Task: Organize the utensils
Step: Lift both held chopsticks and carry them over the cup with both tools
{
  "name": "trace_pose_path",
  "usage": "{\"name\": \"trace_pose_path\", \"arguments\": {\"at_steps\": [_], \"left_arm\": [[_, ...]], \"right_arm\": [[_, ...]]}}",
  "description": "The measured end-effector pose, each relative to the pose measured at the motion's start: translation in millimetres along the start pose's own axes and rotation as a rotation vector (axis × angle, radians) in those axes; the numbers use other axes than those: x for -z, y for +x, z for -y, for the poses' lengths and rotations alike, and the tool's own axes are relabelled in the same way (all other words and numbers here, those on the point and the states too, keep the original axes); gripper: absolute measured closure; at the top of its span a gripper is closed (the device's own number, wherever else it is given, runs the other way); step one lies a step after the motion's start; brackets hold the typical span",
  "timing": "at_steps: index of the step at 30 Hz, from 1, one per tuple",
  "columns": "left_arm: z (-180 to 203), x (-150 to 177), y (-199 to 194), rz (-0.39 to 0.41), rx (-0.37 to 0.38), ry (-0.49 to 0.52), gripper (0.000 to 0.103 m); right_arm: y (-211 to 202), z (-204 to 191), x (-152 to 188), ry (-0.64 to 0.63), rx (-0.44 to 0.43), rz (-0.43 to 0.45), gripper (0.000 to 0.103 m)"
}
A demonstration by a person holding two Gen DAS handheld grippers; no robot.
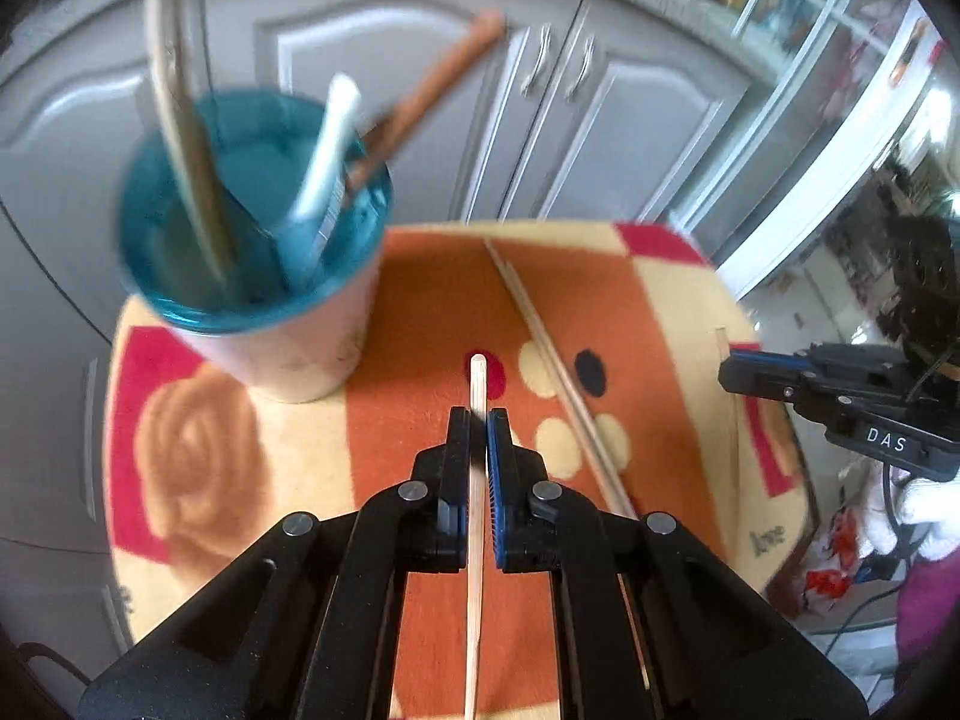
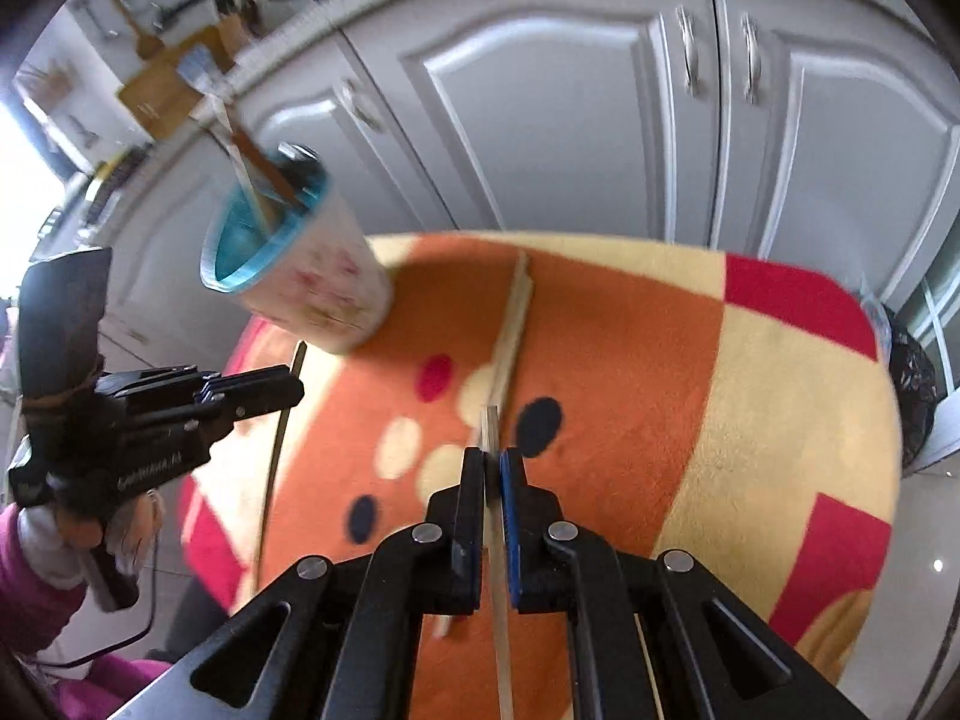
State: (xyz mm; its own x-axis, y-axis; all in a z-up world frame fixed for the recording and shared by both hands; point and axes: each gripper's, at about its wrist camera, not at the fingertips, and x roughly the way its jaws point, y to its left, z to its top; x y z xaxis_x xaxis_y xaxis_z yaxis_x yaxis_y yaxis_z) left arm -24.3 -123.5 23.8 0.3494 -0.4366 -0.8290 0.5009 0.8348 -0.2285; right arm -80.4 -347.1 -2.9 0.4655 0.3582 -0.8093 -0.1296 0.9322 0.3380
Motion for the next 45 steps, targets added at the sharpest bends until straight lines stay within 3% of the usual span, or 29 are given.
{"name": "trace_pose_path", "arguments": {"at_steps": [10,22,35,40,45], "left_arm": [[5,8,-83,0.129,0.017,0.021,0.099],[-13,-15,-157,0.260,-0.002,-0.009,0.099],[-47,-88,-226,0.461,-0.101,-0.060,0.099],[-61,-110,-222,0.491,-0.159,-0.061,0.099],[-78,-121,-193,0.462,-0.195,-0.084,0.099]], "right_arm": [[-70,-34,13,-0.075,-0.054,0.112,0.098],[-111,-73,4,-0.162,-0.073,0.192,0.098],[-150,-150,-90,-0.305,-0.153,0.341,0.098],[-153,-178,-134,-0.344,-0.131,0.390,0.098],[-123,-190,-167,-0.346,-0.102,0.381,0.098]]}}
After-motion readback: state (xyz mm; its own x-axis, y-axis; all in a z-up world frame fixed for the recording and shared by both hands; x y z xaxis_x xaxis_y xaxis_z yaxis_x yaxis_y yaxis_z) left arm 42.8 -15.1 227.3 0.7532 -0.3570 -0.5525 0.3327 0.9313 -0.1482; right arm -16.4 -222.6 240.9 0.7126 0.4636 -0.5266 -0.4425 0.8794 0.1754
